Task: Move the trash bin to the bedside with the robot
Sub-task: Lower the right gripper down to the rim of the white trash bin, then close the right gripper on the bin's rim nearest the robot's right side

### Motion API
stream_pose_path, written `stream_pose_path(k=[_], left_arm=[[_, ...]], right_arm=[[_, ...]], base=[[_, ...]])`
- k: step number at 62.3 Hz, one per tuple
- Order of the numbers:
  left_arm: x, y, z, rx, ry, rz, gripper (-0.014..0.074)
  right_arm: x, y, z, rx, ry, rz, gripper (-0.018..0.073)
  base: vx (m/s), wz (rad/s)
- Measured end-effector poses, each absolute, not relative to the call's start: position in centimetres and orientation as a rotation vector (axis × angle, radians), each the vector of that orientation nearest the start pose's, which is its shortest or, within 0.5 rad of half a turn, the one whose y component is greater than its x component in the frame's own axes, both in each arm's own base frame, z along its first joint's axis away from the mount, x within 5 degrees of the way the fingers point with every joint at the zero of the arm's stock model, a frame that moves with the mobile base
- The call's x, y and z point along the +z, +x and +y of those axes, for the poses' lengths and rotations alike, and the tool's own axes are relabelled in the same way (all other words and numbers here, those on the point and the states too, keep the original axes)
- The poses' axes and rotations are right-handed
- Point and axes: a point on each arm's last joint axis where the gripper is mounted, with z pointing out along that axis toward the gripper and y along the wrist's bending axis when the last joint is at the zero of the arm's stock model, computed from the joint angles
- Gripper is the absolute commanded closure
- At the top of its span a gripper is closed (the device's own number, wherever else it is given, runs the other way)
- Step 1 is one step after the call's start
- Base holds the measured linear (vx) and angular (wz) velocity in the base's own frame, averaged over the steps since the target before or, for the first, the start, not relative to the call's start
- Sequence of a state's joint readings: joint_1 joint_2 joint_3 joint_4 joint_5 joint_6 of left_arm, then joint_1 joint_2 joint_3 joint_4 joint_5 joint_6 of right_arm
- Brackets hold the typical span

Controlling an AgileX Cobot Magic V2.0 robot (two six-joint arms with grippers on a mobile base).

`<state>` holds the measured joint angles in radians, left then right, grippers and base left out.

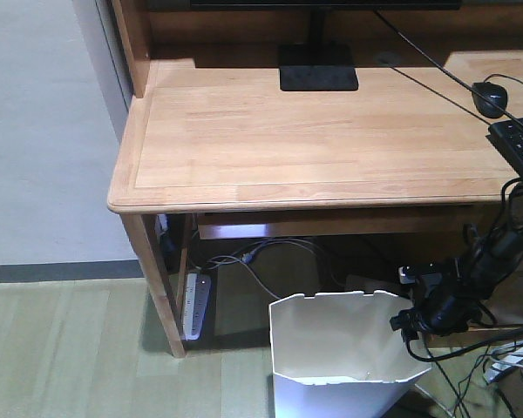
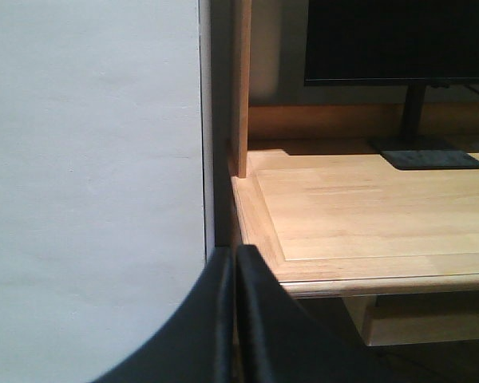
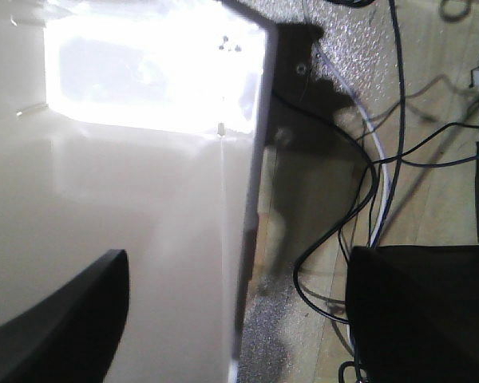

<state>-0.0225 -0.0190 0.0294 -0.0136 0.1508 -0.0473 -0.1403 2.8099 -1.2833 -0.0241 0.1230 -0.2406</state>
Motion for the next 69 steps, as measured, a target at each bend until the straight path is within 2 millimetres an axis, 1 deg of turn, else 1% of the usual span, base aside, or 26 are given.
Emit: stream_pose_path(k=[8,17,38,43,47,52,53,54,57,66,69], left_arm=[[19.1,5.6,-0.1,-0.065,-0.03,1.645,0.0602],[19.1,5.6,-0.1,-0.065,-0.03,1.645,0.0602],[19.1,5.6,-0.1,-0.065,-0.03,1.645,0.0602],[19.1,5.6,-0.1,-0.065,-0.03,1.645,0.0602],[19.1,5.6,-0.1,-0.065,-0.03,1.645,0.0602],[19.1,5.6,-0.1,-0.065,-0.03,1.645,0.0602],[19.1,5.6,-0.1,-0.065,-0.03,1.645,0.0602],[19.1,5.6,-0.1,-0.065,-0.03,1.645,0.0602],[19.1,5.6,-0.1,-0.065,-0.03,1.645,0.0602],[19.1,5.6,-0.1,-0.065,-0.03,1.645,0.0602],[19.1,5.6,-0.1,-0.065,-0.03,1.645,0.0602]], right_arm=[[-17.0,33.1,-4.7,-0.004,-0.197,3.139,0.0043],[-18.1,33.4,-4.7,-0.005,-0.189,3.134,0.0069],[-20.4,34.2,-4.8,0.016,-0.117,3.158,0.0175],[-20.7,34.4,-4.8,0.026,-0.1,3.171,0.0226],[-20.9,34.5,-4.7,0.036,-0.097,3.181,0.0295],[-20.8,34.6,-4.7,0.055,-0.104,3.19,0.0438],[-20.8,34.6,-4.6,0.06,-0.103,3.194,0.0453],[-20.8,34.6,-4.6,0.065,-0.103,3.193,0.0498],[-20.8,34.6,-4.5,0.081,-0.1,3.195,0.0578],[-20.7,34.9,-4.5,0.137,-0.063,3.173,0.0572],[-20.6,35.0,-4.4,0.16,-0.085,3.163,0.0572]], base=[[0.0,0.0],[0.0,0.0],[0.0,0.0],[0.0,0.0],[0.0,0.0],[0.0,0.0],[0.0,0.0],[0.0,0.0],[0.0,0.0],[0.0,0.0],[0.0,-0.01]])
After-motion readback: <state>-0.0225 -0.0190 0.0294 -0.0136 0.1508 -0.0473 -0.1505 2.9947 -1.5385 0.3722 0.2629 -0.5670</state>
